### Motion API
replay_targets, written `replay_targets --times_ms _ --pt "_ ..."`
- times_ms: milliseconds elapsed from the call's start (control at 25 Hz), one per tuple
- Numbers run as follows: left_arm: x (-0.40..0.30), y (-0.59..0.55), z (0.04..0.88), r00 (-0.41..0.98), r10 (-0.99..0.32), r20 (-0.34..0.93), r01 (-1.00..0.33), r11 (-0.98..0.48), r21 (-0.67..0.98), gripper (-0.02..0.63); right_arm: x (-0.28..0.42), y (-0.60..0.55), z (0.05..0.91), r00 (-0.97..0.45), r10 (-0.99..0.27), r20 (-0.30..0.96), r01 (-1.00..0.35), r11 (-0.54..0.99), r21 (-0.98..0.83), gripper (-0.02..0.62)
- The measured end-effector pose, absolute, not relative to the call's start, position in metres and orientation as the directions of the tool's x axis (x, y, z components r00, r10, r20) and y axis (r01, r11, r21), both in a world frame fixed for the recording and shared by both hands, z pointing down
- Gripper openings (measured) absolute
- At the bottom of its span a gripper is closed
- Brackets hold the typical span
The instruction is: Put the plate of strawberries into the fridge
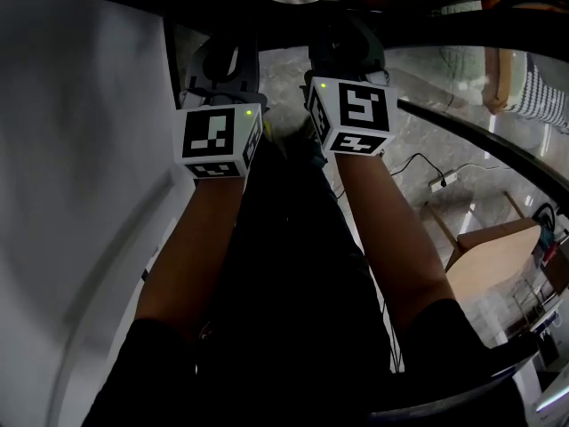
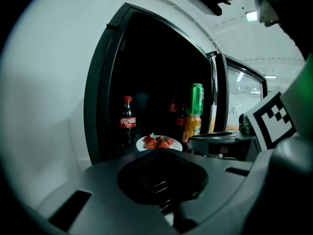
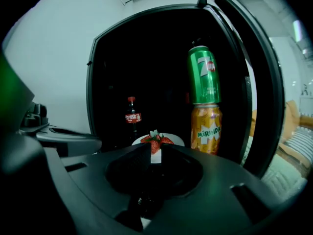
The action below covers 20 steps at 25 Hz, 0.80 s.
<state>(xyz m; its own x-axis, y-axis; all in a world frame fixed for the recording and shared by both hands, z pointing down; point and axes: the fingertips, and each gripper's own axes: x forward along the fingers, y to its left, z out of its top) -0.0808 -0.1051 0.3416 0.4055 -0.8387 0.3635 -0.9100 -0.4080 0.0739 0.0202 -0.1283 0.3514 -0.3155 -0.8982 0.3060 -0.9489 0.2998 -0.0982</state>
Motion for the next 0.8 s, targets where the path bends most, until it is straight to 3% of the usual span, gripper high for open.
replay_targets --times_ms 800 --pt "-0.07 -0.096 0.303 0.423 -0.847 0.321 -0.901 -0.432 0.045 0.005 0.039 -0.098 0.282 -0.291 -0.936 0.201 -0.955 0.295 -0.008 0.074"
